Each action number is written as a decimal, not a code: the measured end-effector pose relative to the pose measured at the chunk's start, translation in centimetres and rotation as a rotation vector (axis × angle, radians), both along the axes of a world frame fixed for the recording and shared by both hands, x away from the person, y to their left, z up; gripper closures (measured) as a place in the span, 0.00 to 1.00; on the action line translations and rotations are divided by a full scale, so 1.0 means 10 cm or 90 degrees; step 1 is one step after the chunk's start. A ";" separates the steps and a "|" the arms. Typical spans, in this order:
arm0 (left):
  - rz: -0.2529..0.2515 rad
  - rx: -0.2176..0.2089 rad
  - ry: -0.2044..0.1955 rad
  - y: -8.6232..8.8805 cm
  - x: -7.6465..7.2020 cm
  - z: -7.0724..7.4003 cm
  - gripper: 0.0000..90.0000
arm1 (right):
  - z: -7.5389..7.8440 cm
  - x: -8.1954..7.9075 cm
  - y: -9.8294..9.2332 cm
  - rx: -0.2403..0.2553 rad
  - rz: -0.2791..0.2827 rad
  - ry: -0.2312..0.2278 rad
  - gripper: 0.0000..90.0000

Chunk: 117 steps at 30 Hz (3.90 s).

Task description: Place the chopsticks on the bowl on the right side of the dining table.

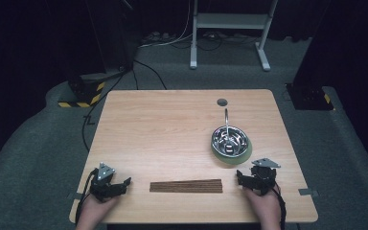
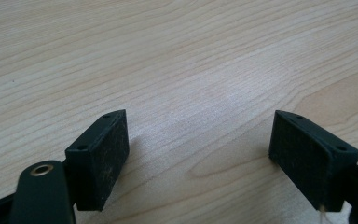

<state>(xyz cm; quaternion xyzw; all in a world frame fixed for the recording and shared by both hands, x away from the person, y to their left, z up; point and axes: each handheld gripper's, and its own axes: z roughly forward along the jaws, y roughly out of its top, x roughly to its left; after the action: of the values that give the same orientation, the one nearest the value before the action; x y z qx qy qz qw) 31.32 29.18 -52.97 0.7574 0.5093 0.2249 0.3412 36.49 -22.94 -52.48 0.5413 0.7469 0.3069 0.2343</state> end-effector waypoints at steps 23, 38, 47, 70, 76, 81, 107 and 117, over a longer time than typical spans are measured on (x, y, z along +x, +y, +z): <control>0.003 -0.001 0.001 0.00 -0.01 0.00 0.22 | 0.03 -0.14 -0.07 0.017 0.060 -0.019 0.35; -0.004 -0.002 0.000 0.00 0.00 0.00 0.22 | 0.17 -0.31 0.20 0.016 0.106 -0.099 0.37; -0.007 -0.002 0.000 0.01 0.01 0.00 0.23 | 0.18 -0.30 0.42 0.040 0.138 -0.072 0.42; -0.004 -0.002 -0.001 0.00 0.01 0.00 0.23 | 0.20 -0.26 0.92 0.044 0.224 -0.060 0.59; -0.004 -0.002 -0.001 0.00 0.00 0.00 0.23 | 0.16 -0.29 0.91 0.047 0.237 -0.049 0.65; -0.005 -0.003 -0.001 0.00 0.01 0.00 0.23 | 0.12 -0.27 0.91 0.044 0.244 -0.026 0.69; -0.005 -0.003 -0.001 0.00 0.00 0.00 0.23 | 0.08 -0.26 0.92 0.046 0.256 -0.004 0.78; -0.005 -0.002 -0.001 0.00 0.00 0.00 0.23 | 0.07 -0.25 0.92 0.050 0.249 -0.006 0.78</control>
<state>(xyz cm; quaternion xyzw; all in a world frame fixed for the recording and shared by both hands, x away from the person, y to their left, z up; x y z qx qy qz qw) 31.35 29.23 -52.95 0.7586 0.5063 0.2232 0.3440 33.97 -13.71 -51.77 0.3935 0.8243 0.3775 0.1525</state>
